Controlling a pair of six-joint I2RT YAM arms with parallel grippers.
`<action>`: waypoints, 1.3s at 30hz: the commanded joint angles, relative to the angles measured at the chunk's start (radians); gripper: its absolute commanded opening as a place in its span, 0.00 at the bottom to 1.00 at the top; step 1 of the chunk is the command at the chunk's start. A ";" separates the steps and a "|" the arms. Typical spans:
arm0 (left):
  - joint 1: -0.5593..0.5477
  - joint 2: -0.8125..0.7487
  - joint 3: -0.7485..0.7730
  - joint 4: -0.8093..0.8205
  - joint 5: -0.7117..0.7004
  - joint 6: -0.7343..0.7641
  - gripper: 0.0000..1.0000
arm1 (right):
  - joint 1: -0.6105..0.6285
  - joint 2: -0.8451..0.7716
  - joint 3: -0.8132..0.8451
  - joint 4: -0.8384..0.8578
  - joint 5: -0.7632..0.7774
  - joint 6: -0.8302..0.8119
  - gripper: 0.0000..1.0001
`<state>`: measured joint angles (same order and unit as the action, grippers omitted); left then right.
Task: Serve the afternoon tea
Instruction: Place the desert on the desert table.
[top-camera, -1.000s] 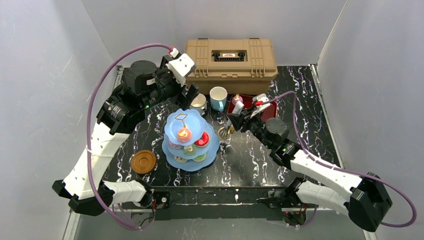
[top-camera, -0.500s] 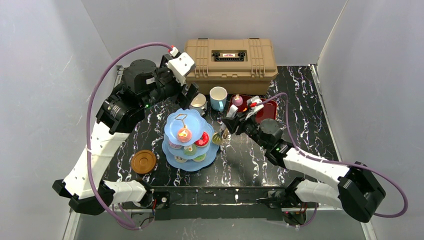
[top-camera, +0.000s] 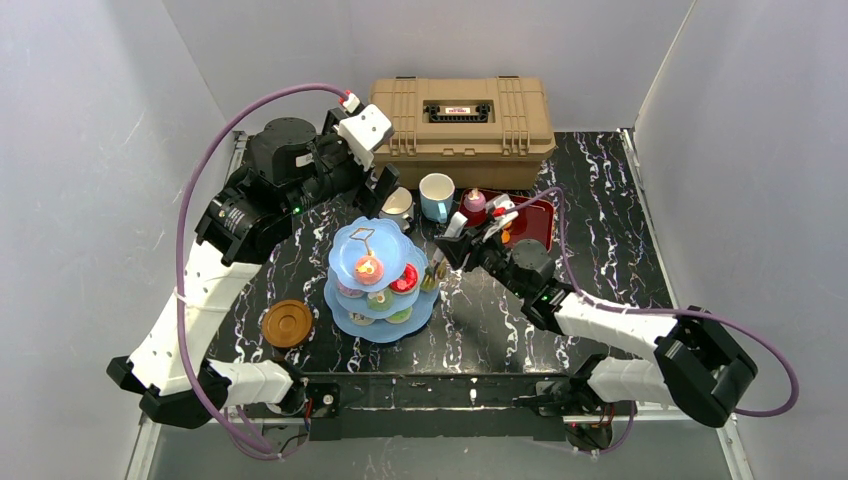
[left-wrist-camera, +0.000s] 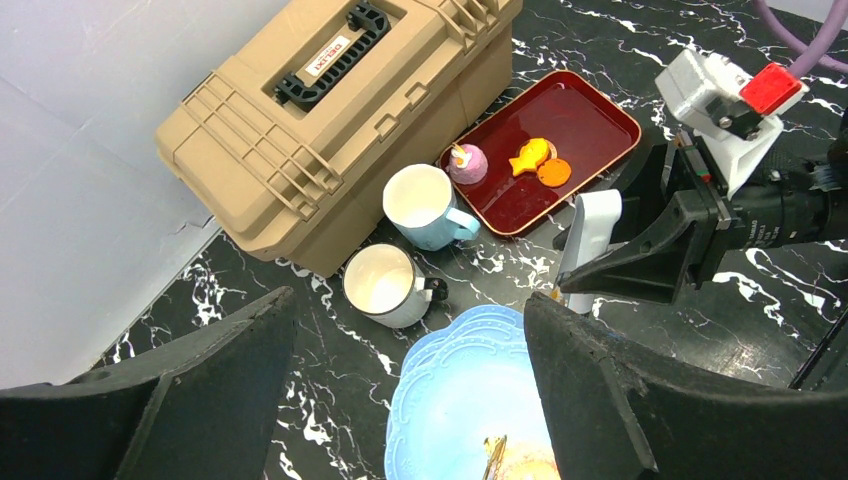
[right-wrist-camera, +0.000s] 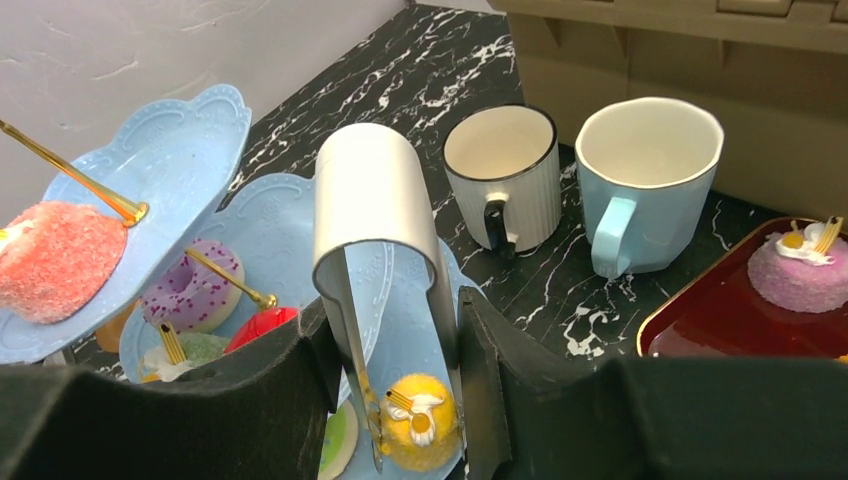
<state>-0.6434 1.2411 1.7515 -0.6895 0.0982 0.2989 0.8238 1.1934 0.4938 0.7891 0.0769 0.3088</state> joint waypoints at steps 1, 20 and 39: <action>0.004 0.000 0.034 -0.004 0.015 -0.001 0.81 | 0.010 0.024 -0.010 0.147 0.000 0.021 0.01; 0.004 -0.001 0.031 0.003 0.012 0.003 0.82 | 0.012 0.012 -0.031 0.154 -0.002 0.044 0.37; 0.003 0.000 0.035 0.007 0.008 0.009 0.84 | 0.011 0.017 -0.003 0.101 -0.071 0.012 0.56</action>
<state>-0.6434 1.2476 1.7519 -0.6891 0.0978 0.3031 0.8318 1.2106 0.4473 0.8356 0.0181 0.3340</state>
